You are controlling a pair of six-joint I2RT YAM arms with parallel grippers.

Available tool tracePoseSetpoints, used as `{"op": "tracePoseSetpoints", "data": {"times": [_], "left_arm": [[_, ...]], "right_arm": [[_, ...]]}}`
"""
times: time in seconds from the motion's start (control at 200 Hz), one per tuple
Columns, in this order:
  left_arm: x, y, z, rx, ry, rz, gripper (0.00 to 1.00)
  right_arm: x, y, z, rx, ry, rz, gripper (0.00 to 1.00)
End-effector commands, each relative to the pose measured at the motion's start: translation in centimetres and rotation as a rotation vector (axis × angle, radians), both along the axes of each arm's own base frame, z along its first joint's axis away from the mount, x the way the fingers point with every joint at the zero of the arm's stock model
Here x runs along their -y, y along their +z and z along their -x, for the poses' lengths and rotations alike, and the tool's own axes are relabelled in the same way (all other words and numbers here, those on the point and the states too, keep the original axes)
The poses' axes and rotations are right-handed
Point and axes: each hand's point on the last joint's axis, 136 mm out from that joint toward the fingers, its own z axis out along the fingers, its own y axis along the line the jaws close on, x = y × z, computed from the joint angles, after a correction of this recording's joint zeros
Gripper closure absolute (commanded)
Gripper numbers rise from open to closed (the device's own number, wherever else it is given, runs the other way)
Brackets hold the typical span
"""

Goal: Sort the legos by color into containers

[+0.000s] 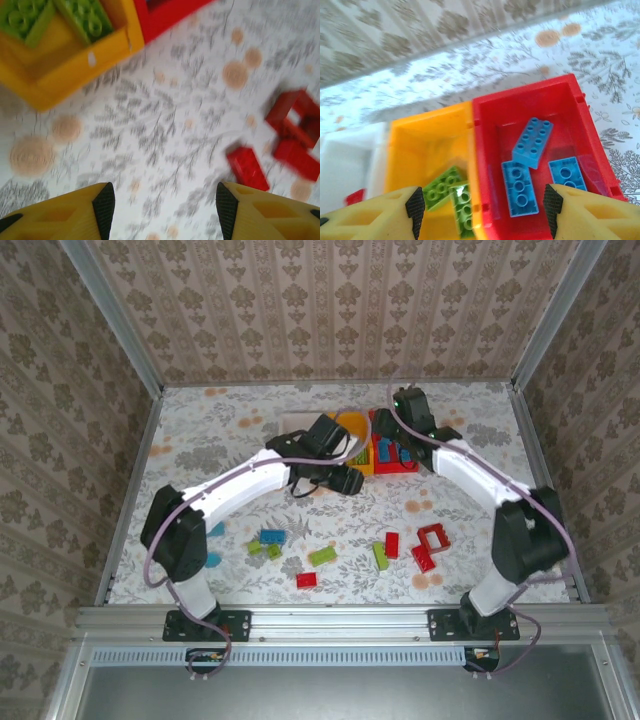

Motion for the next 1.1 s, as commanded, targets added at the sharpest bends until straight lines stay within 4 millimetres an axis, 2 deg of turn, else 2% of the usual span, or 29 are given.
{"op": "tracePoseSetpoints", "data": {"times": [0.0, 0.035, 0.05, 0.07, 0.115, 0.225, 0.325, 0.45, 0.555, 0.575, 0.605, 0.85, 0.965, 1.095], "left_arm": [[-3.5, -1.0, 5.5, -0.036, -0.162, -0.110, 0.41], [-4.6, -1.8, 7.2, -0.052, -0.199, -0.152, 0.41], [-5.2, -2.2, 7.9, -0.060, -0.213, -0.170, 0.41], [-5.8, -2.6, 8.9, -0.073, -0.235, -0.194, 0.40], [-7.0, -3.6, 11.0, -0.100, -0.279, -0.242, 0.40], [-8.7, -5.2, 15.0, -0.140, -0.367, -0.345, 0.39], [-9.5, -6.5, 17.3, -0.149, -0.420, -0.427, 0.39], [-9.7, -8.1, 18.7, -0.148, -0.458, -0.498, 0.37], [-10.2, -9.5, 18.9, -0.166, -0.455, -0.570, 0.35], [-10.2, -9.8, 18.8, -0.170, -0.454, -0.584, 0.29], [-10.4, -10.1, 18.8, -0.174, -0.451, -0.609, 0.27], [-10.9, -11.5, 17.8, -0.165, -0.419, -0.700, 0.25], [-10.7, -12.1, 18.2, -0.195, -0.421, -0.698, 0.24], [-11.2, -12.9, 18.8, -0.249, -0.412, -0.732, 0.28]], "right_arm": [[-1.2, 1.3, 2.7, 0.117, 0.099, 0.008, 0.31], [-2.1, 0.8, 3.8, 0.130, 0.152, 0.007, 0.29], [-2.3, 1.6, 4.5, 0.157, 0.172, -0.006, 0.29], [-2.8, 1.5, 5.2, 0.167, 0.204, -0.021, 0.28], [-3.9, 0.8, 7.0, 0.165, 0.271, -0.054, 0.27], [-6.9, -0.1, 11.7, 0.143, 0.453, -0.136, 0.25], [-8.7, -1.0, 16.1, 0.090, 0.581, -0.195, 0.22], [-7.8, -2.7, 19.6, 0.017, 0.596, -0.240, 0.19], [-6.7, -2.7, 20.8, 0.024, 0.583, -0.235, 0.17], [-6.5, -2.6, 21.0, 0.028, 0.582, -0.233, 0.17], [-6.4, -2.5, 21.1, 0.033, 0.583, -0.230, 0.16], [-6.9, -2.2, 21.2, 0.036, 0.600, -0.260, 0.16], [-6.7, -2.5, 21.2, 0.035, 0.582, -0.273, 0.16], [-6.6, -2.5, 21.1, 0.038, 0.574, -0.273, 0.16]]}}
